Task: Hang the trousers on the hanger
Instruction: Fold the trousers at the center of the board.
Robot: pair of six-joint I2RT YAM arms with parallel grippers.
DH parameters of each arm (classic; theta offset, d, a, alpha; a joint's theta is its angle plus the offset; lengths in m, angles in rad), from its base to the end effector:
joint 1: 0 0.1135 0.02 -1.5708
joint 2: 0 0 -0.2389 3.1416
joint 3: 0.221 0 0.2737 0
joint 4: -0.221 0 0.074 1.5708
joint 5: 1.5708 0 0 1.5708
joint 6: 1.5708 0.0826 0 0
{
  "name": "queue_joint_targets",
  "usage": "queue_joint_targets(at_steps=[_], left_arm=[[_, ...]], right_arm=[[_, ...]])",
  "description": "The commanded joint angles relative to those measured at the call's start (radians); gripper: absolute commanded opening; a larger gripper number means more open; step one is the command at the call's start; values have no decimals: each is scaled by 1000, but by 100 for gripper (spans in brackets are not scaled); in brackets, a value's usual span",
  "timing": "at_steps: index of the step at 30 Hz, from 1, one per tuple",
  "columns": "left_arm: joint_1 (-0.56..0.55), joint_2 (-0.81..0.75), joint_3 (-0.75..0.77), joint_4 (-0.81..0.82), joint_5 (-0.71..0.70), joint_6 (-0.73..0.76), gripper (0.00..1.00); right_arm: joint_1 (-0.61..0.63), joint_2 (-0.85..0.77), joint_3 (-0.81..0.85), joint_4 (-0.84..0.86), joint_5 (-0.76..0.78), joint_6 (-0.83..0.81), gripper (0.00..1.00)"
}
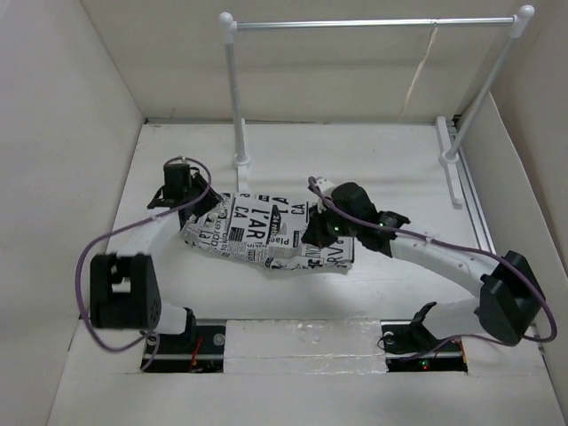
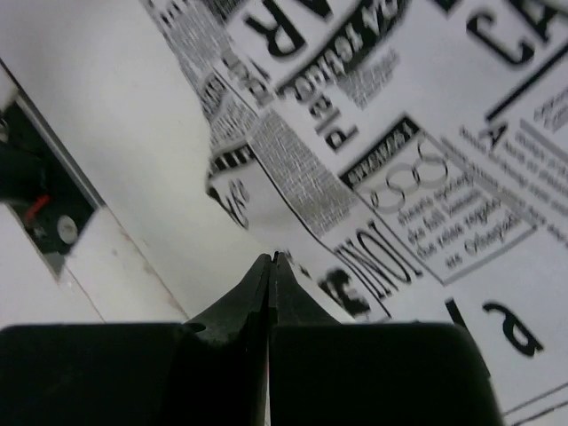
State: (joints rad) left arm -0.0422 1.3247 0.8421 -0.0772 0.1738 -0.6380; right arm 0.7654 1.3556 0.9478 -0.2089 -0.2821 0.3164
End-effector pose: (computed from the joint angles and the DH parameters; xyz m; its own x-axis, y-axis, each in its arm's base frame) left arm 0.3569 -0.0294 0.1919 -0.5381 -0.5644 -0.6260 -0.1650 0.7989 -0.5784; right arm 0.2458 0.2681 0.2074 -0.6544 -0.2142 -0.7252 -0.6583 0.6334 0.4068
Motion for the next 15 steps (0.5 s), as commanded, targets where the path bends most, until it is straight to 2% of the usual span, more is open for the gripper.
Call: queue_joint_targets(at_steps=[1,3,7,11,12,15], left_arm=[[2,134,-23,93,118,-29,28],[42,162,-47,97,127,-60,27],[125,185,-188,83,154,-111,28],[151,76,-293,15,71,-111,27],[151,42,-311,-1,50,-111,21],[151,-93,-348,-93,-21,-114,19]], right_arm=[[-49,-29,-140,5,18,-63,1],[-115,-35,-181,12,20,-95,2],[-202,-1,-253,34,49,-148,1],[-242,26,-348,103,38,-157,0],[-242,30,-363,106,35,-145,0],[-229,13,-438,124,18,-120,0]])
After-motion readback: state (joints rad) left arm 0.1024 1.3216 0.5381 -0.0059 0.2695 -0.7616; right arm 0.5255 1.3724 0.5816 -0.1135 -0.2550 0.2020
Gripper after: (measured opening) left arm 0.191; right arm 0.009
